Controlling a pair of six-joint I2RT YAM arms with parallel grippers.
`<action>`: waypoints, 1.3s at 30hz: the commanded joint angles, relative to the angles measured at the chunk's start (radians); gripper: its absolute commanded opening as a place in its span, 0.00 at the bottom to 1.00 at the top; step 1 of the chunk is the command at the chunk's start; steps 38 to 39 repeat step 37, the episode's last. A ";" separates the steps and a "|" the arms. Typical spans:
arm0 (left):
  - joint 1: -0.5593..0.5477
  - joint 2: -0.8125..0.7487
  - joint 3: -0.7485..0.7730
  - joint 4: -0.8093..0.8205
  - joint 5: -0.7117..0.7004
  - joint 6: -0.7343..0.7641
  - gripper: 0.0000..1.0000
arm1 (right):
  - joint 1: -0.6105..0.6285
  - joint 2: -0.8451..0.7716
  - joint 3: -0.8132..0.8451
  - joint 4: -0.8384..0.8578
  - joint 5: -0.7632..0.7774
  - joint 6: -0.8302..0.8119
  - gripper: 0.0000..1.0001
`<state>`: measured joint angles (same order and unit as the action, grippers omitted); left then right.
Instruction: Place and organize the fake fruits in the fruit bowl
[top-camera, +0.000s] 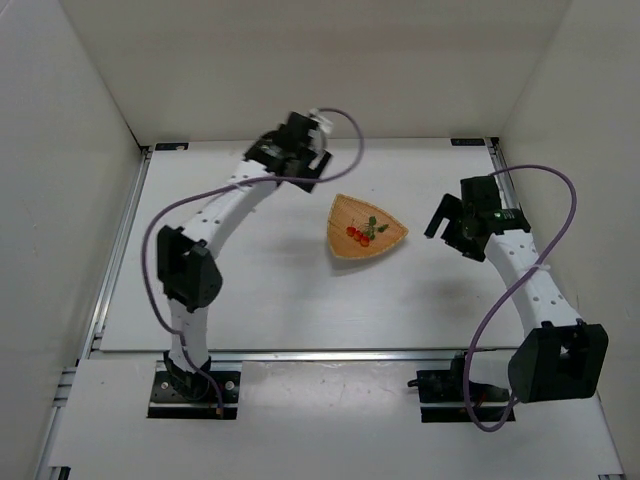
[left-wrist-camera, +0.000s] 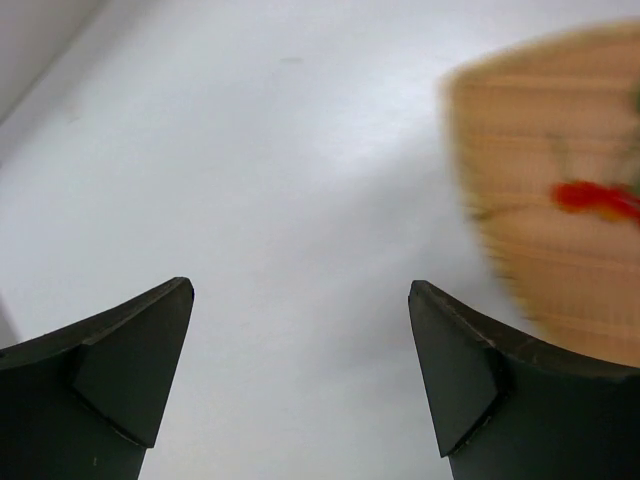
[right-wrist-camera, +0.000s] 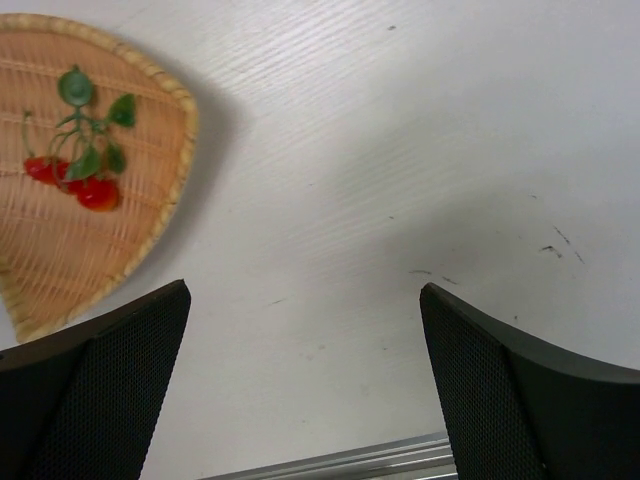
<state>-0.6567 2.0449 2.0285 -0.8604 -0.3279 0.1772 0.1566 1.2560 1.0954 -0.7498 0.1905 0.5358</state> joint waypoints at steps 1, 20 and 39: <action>0.187 -0.187 -0.071 0.008 -0.083 -0.051 1.00 | -0.061 -0.018 -0.026 -0.020 -0.039 -0.029 1.00; 0.720 -0.480 -0.708 0.070 0.102 -0.196 1.00 | -0.279 -0.072 -0.068 0.007 -0.191 -0.050 1.00; 0.720 -0.511 -0.740 0.080 0.133 -0.196 1.00 | -0.279 -0.072 -0.086 0.026 -0.210 -0.039 1.00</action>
